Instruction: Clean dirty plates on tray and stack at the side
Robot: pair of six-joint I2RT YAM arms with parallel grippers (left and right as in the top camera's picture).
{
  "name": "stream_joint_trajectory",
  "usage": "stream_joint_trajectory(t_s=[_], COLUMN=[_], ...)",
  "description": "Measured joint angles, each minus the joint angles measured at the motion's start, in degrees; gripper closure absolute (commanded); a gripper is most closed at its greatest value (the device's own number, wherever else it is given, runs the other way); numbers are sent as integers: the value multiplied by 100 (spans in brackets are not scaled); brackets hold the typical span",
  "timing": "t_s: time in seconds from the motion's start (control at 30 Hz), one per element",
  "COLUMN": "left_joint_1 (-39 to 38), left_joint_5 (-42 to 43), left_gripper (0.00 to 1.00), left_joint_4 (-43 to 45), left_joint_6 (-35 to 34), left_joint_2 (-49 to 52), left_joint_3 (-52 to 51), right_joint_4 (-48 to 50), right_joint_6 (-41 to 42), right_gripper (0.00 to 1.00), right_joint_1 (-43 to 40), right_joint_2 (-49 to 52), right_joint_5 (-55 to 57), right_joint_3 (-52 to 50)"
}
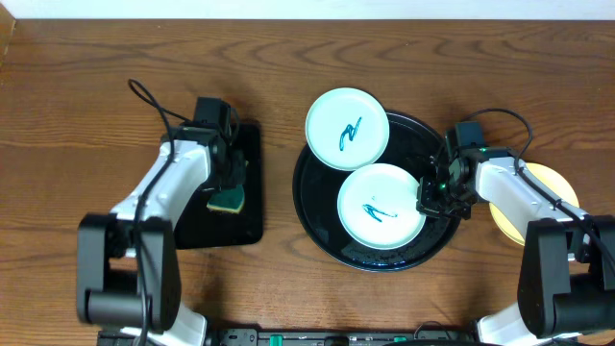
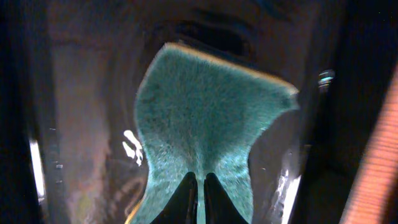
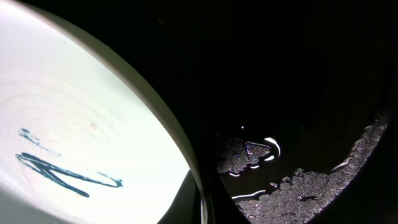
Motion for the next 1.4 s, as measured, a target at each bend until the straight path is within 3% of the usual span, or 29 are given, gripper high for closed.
stream_joint_trajectory(t_s=[0.33,0.47,0.67,0.77,0.8,0.83,1.37,1.4], left_joint_1=[0,0,0,0,0,0,0,0], left_joint_5=[-44,-63,-81,-83,-81,-81,-83,-83], left_gripper=[92,70,67,57,65,93,93,74], left_joint_4=[15,17,15,17,15,15,28,31], left_joint_6=[2,-15,-13,-7,-9,-26,-17,-17], left_joint_2=[-651,-651,-651,-627,-603,-560,-282,-282], left_joint_3=[-2,-26,-109,-120,-120,-120,-127,-127], right_joint_4=[0,0,0,0,0,0,-2,-2], right_joint_6=[0,0,0,0,0,0,0,0], right_gripper=[99,99,99,99,99,99,99,99], right_joint_1=[0,0,0,0,0,0,0,0], right_joint_2=[0,0,0,0,0,0,0,0], right_joint_5=[0,-2,0,-2,0,0,-2,-2], right_joint_3=[0,0,0,0,0,0,0,0])
